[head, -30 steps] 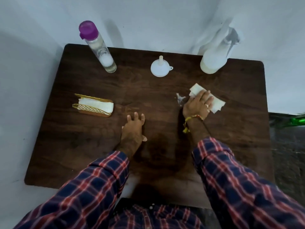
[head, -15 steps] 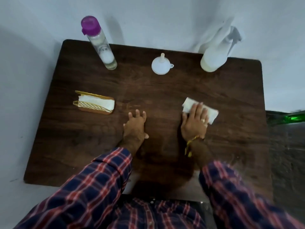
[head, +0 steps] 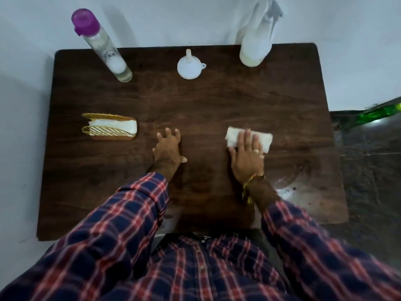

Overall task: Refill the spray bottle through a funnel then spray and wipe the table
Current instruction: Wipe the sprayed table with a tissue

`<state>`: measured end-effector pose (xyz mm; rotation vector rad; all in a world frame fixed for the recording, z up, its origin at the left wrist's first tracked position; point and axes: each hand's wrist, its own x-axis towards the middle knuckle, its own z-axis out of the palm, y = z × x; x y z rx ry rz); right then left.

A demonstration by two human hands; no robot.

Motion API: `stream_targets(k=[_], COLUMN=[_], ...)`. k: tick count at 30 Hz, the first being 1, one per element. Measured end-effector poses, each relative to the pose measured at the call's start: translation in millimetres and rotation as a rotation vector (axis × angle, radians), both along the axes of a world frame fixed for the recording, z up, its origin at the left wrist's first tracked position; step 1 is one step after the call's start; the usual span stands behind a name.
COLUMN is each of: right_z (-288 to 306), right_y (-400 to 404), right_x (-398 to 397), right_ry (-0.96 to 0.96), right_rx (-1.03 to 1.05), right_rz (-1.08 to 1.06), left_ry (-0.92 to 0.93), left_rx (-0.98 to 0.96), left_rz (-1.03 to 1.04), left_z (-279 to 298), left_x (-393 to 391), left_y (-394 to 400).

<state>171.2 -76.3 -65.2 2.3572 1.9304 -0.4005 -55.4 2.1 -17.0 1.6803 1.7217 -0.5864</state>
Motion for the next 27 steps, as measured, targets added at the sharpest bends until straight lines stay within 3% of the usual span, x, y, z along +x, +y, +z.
stream_targets(k=[3,6,9,12,16,19,21,25,27], right_z=[0.9,-0.8,2.0,5.8,9.9,7.9,3.8,4.8,3.9], right_y=[38.8,33.5,-26.0,-51.8,32.2,84.7,78.0,-25.9,-76.9], right_x=[16.4,-8.6,-27.6,-9.7,17.6,11.0,-7.5,-43.9,-31.9], right_ry=[0.047,0.069,0.094,0.076,0.153,0.169,0.105,0.109,0.071], right_rx=[-0.029,-0.023,-0.071,-0.024,-0.071,-0.067,-0.074,-0.104,-0.069], right_rz=[-0.077,0.152,0.292,0.101,-0.215,-0.066,0.108,0.331,0.281], left_ry=[-0.001,-0.013,-0.055,-0.062,-0.059,-0.030,-0.035,-0.064,-0.083], left_rx=[0.015,0.055,0.114,0.169,0.189,0.230,0.260,0.311,0.331], left_rz=[-0.004,0.008,0.052,0.060,0.062,0.062,0.054,0.050,0.023], left_z=[-1.4,-2.0,-3.4,-7.0,-11.3,-11.4,-12.9,-14.1,-15.7], left_x=[2.0,1.2,1.6,1.0,3.4,7.4,8.6,8.2,7.1], left_y=[-4.0,-12.1,-20.3,-29.8,-37.8,-44.0,-51.3,-74.2,-90.4])
